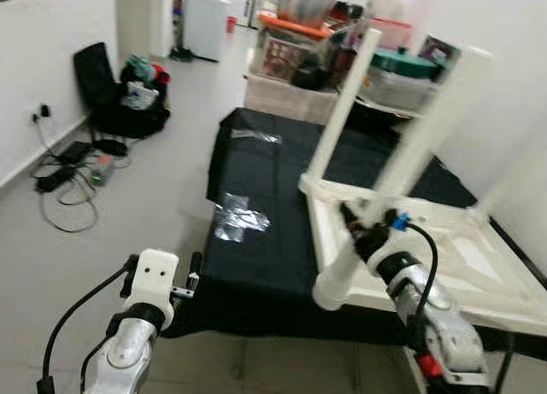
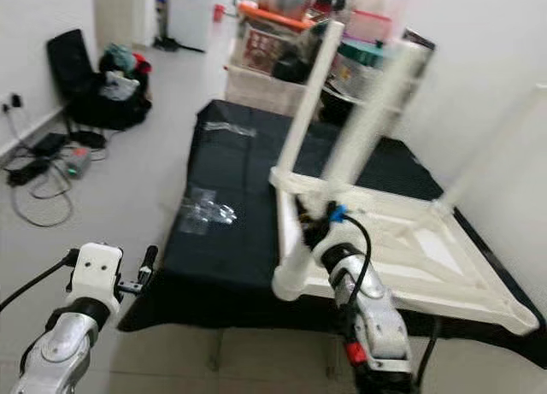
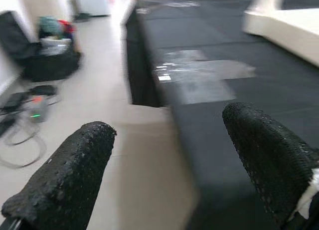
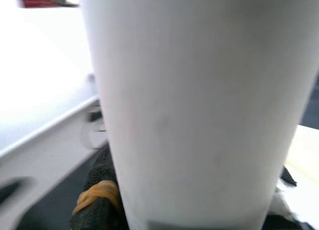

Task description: Building children table

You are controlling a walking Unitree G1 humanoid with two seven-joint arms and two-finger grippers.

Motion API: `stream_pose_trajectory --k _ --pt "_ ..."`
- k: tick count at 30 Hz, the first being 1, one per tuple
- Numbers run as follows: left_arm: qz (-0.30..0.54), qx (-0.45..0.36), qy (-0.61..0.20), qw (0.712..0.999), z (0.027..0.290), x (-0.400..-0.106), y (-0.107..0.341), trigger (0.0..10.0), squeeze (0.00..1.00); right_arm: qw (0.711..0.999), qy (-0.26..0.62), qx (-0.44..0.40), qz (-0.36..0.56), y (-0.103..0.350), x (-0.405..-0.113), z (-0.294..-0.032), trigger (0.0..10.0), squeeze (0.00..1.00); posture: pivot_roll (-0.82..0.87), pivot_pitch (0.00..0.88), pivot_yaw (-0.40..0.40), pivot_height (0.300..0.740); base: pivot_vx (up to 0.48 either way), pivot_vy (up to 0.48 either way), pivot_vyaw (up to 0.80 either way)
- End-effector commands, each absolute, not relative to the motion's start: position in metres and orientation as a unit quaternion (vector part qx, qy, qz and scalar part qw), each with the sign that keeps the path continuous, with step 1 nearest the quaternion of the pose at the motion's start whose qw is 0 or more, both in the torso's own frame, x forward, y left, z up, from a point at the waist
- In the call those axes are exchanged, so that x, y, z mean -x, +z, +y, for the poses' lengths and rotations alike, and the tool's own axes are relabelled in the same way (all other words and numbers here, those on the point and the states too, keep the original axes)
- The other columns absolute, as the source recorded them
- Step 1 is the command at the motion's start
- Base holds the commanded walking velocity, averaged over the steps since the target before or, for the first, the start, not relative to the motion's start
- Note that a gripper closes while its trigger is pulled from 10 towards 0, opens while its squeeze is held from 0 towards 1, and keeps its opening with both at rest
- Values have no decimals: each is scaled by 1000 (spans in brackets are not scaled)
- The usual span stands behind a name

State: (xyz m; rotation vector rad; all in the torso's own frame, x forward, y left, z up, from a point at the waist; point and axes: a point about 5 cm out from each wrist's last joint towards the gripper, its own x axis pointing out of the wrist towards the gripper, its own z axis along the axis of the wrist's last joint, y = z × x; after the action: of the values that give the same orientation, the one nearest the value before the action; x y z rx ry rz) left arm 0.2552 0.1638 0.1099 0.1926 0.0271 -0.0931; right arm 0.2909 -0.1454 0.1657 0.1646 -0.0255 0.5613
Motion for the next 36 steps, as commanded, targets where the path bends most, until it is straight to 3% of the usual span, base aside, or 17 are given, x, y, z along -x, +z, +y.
stream_pose_trajectory --k 1,8,16,19,28,36 --pt "17 -94 -55 994 158 -256 108 10000 0 924 345 -114 122 116 -276 -124 0 0 134 0 -198 740 0 0 0" --pt "16 -93 -52 994 158 -255 108 10000 0 902 402 -94 123 118 -276 -128 0 0 144 0 -208 740 0 0 0" --pt "17 -94 -49 994 158 -253 108 10000 0 902 415 -63 97 119 -307 -150 0 0 160 0 -216 740 0 0 0" --pt "17 -96 -45 994 159 -252 109 10000 0 878 465 -85 74 132 -315 -157 0 0 177 0 -228 740 0 0 0" --pt "17 -96 -44 994 159 -251 109 10000 0 870 480 -96 67 135 -316 -156 0 0 179 0 -229 740 0 0 0" --pt "15 -91 -42 995 160 -250 110 10000 0 881 453 -126 47 129 -317 -154 0 0 164 0 -214 740 0 0 0"
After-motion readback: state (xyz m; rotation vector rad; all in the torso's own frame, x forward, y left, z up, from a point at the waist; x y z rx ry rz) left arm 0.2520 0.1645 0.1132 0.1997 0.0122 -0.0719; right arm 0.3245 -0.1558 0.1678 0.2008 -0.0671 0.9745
